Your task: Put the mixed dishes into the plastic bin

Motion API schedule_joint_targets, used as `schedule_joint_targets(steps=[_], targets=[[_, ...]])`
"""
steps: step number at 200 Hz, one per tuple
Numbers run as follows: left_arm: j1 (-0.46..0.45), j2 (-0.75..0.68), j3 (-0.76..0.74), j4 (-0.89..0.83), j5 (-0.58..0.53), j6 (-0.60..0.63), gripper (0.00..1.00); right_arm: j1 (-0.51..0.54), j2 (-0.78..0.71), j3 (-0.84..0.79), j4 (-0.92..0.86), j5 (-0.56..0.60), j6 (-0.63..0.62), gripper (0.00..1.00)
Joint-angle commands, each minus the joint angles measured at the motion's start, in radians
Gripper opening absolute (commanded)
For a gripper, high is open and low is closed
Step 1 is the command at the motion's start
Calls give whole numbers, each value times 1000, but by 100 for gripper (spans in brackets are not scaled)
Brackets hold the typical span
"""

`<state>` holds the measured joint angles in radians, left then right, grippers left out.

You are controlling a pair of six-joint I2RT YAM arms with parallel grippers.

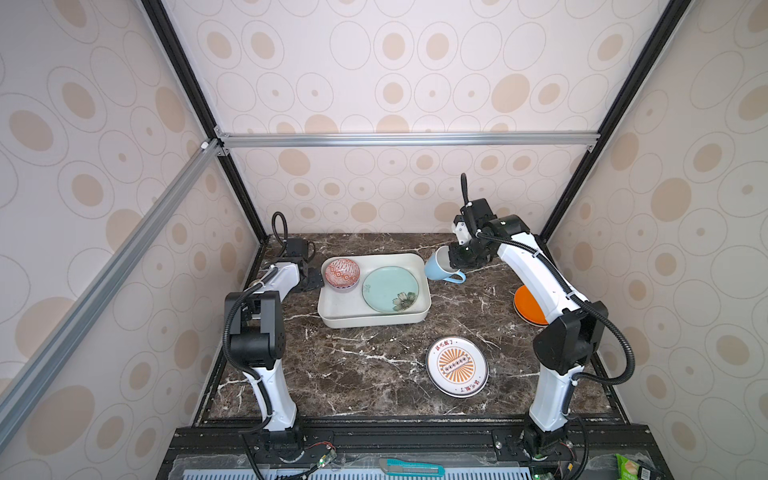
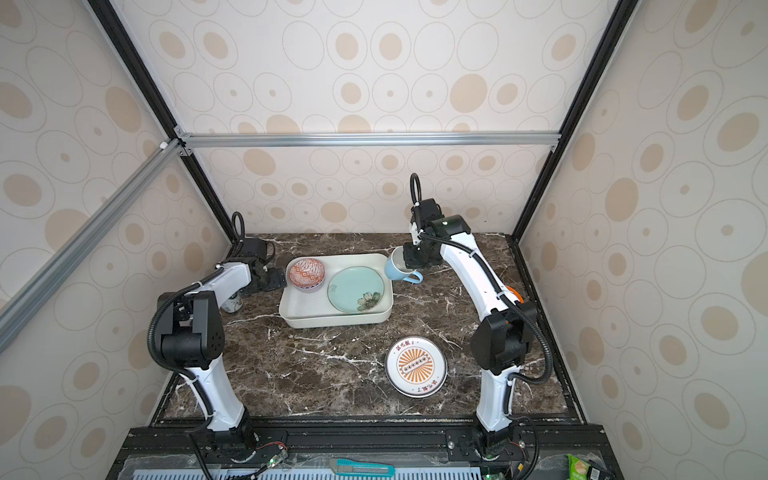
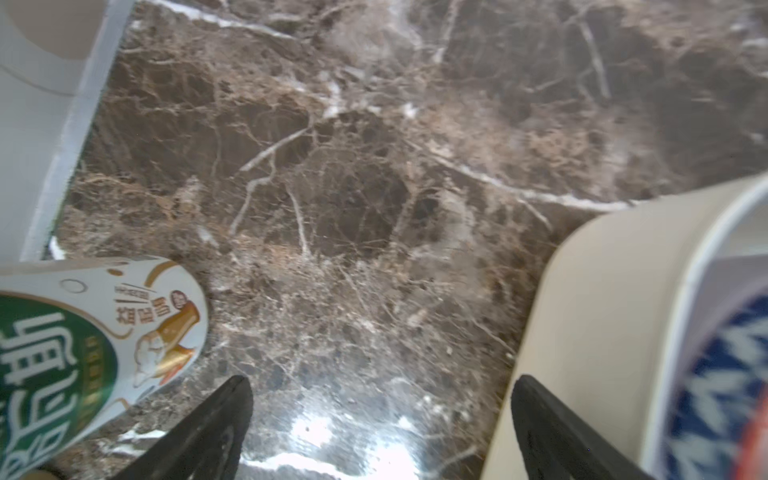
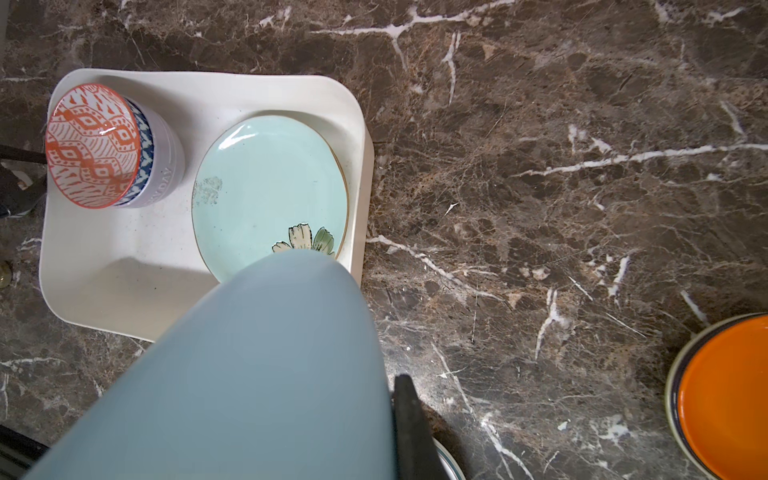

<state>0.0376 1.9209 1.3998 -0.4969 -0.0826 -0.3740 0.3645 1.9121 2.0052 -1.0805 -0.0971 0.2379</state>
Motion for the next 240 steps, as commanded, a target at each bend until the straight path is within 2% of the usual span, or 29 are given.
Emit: schedule_joint_targets(steps=[1,48,105,172,210,240], targets=[[-11,9,29,-6,70,10,97,1,-48,-6,22,7,-2,10],[-49,66,88,-11,143,13,97,2,-60,-27,27,12,-12,9],[-139,157,184,-49,153,-2,96,1,-90,-69,36,6,-19,9],[-228,132,65,14,164,-50,95,29,-76,-85,45,-45,-19,9],[-282,101,-15,55,158,-72,95,117,-8,-53,26,-32,-23,9],[-286,80,-47,65,136,-75,95,214,87,51,-48,16,-41,9]])
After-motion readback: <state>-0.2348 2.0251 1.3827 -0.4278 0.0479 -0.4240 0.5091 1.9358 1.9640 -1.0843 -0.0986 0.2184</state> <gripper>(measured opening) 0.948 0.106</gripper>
